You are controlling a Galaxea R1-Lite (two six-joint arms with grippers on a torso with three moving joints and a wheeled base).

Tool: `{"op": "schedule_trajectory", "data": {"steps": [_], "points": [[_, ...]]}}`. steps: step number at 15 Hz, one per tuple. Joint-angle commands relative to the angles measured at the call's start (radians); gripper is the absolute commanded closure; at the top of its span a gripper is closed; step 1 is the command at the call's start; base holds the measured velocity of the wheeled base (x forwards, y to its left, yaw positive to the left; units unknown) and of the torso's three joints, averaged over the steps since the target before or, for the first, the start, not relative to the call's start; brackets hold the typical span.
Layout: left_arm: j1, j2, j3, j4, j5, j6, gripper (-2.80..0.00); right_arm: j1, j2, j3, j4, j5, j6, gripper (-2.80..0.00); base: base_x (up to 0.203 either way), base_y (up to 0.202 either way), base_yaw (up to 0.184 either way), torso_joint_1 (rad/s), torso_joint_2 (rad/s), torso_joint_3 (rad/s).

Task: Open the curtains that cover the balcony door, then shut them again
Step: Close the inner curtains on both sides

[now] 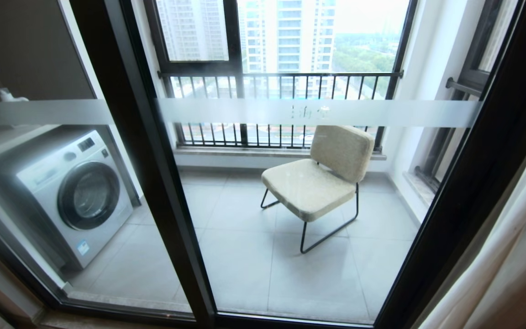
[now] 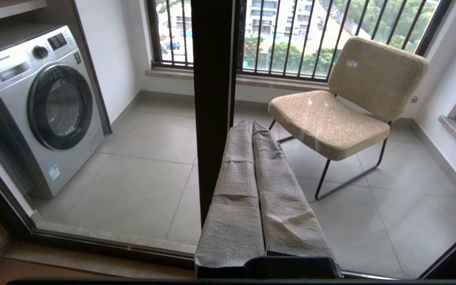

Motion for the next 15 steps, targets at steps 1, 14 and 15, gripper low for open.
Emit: {"op": "schedule_trajectory", "data": {"steps": [1,14,15], "points": [[0.0,0.001,0.0,-0.001,0.001,-0.001,0.0,0.058,-0.027,0.011,-0.002,0.0,0.0,0.0,0.0,0.0,0.0,0.0,0.0,0.0],[0.0,0.0,0.0,-0.001,0.001,-0.001,0.0,0.227,-0.033,0.108,-0.003,-0.084,-0.028,0.0,0.0,0.0,0.0,0.0,0.0,0.0],[0.0,0.0,0.0,-0.001,0.001,-0.001,0.0,0.227,-0.034,0.114,-0.001,-0.085,-0.03,0.0,0.0,0.0,0.0,0.0,0.0,0.0]]}}
